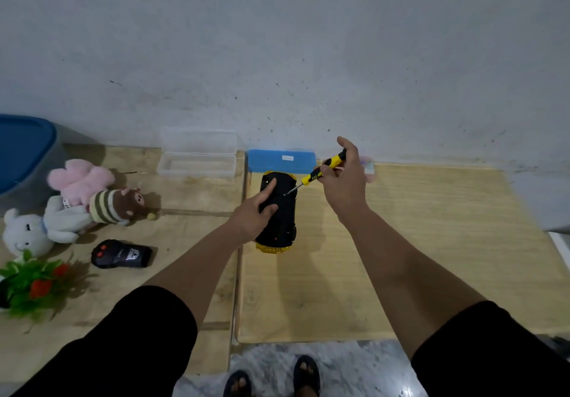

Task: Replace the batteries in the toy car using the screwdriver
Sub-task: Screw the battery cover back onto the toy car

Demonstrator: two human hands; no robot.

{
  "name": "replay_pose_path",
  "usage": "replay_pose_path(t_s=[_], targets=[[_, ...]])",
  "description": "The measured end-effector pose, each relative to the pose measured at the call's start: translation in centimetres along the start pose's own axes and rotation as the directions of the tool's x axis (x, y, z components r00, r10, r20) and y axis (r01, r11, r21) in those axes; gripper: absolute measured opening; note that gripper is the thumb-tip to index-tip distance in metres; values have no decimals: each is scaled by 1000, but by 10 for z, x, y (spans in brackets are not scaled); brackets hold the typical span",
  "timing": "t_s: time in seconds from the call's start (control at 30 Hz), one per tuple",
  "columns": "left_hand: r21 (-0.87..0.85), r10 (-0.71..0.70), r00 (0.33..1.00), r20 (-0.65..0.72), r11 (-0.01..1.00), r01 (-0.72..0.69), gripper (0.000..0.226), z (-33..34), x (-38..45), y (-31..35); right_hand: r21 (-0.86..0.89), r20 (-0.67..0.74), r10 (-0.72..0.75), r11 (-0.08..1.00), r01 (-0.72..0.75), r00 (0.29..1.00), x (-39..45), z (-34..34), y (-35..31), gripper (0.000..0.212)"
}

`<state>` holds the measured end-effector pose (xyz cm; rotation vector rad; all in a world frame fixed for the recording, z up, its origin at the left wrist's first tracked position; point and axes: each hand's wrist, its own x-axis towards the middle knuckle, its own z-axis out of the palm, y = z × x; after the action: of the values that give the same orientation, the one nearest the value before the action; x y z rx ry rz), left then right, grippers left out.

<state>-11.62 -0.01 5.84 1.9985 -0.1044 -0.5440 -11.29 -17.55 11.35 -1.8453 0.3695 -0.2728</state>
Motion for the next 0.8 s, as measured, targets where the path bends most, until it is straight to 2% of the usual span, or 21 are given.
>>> replay_pose_path(t_s=[0.47, 0.6, 0.8], targets=[[-51, -6, 1000, 13, 999, 6, 56, -3, -3, -2, -111, 12, -77, 991, 78, 997, -12, 3, -14, 58], [-72, -24, 1000, 11, 997, 25, 55, -4, -3, -2, -199, 116, -181, 959, 201, 977, -16, 2, -21, 56], [-119, -23, 1000, 9, 993, 24, 55, -5, -3, -2, -272, 317, -308, 877, 397, 897, -19, 5, -38, 53]])
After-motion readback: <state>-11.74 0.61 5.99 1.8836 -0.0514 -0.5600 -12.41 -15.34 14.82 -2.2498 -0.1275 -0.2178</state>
